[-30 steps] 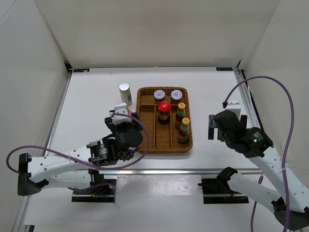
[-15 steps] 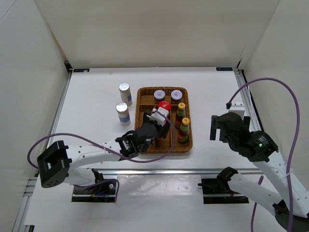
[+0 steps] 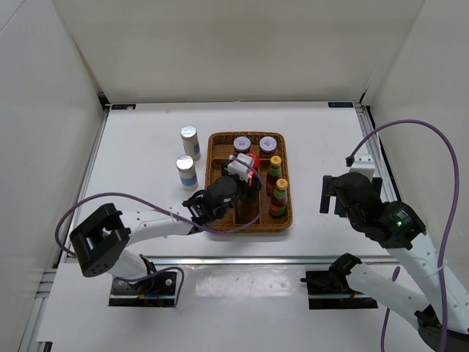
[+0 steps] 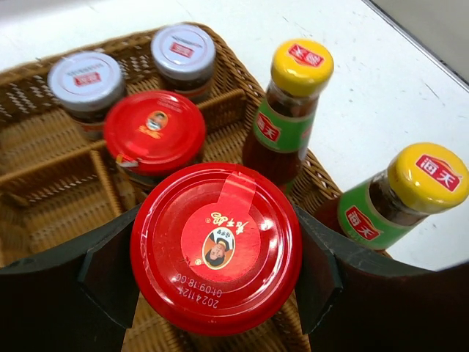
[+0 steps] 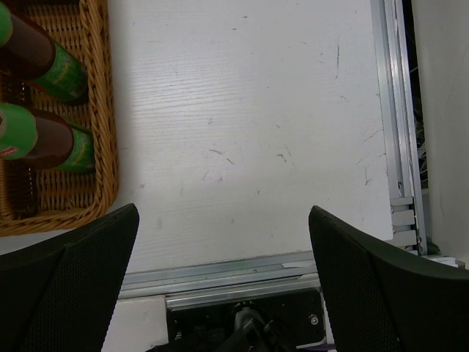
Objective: Organize the condiment bottles
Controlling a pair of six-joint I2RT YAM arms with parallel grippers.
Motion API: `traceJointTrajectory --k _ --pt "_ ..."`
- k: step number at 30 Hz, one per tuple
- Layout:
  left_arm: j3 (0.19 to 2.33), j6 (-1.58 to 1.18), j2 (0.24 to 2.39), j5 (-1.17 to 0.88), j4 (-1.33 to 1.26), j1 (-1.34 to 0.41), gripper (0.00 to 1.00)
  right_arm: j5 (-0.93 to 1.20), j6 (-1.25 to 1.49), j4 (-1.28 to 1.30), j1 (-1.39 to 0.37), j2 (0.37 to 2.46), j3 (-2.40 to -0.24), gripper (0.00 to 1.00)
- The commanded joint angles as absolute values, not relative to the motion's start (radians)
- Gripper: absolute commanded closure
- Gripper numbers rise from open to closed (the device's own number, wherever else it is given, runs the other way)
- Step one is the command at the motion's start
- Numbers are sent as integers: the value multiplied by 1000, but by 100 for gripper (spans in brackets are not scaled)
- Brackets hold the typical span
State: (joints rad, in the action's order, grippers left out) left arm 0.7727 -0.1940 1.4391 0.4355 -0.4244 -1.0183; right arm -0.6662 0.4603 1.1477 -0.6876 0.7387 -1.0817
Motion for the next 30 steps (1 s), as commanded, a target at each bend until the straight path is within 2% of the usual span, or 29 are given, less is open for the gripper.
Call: traceJointTrajectory --k 1,7,10,12,13,14,15,16,23,27,30 --pt "769 -259 1425 391 -600 -1017 89 -681 451 1120 -692 732 -1077 0" --pt "713 -293 1469 420 -652 -1017 89 -681 451 1120 -692 732 -1077 0" --pt "692 -302 1470 430 -652 -1017 84 -681 451 1120 -692 741 -1077 0" --pt "683 -311 1470 420 -652 -1017 74 -681 451 1120 -692 741 -1077 0" --pt "683 -311 1460 420 -652 -1017 65 -681 451 1120 -692 741 -1077 0" --pt "674 -311 1445 408 -652 -1017 25 -681 451 1120 -692 741 -1077 0" --pt "673 -311 1431 408 -652 -1017 7 -681 451 1120 -692 741 -1077 0" --pt "673 -311 1395 419 -632 -1028 0 -681 451 1120 -692 741 -1077 0" --pt "750 -138 1132 581 -424 -1063 0 -681 451 1120 -692 741 -1077 0" --pt "772 -114 978 912 -284 -1039 0 -681 451 1120 -692 741 -1077 0" --pt "683 -95 884 827 -238 -923 0 -681 451 1120 -692 750 -1077 0"
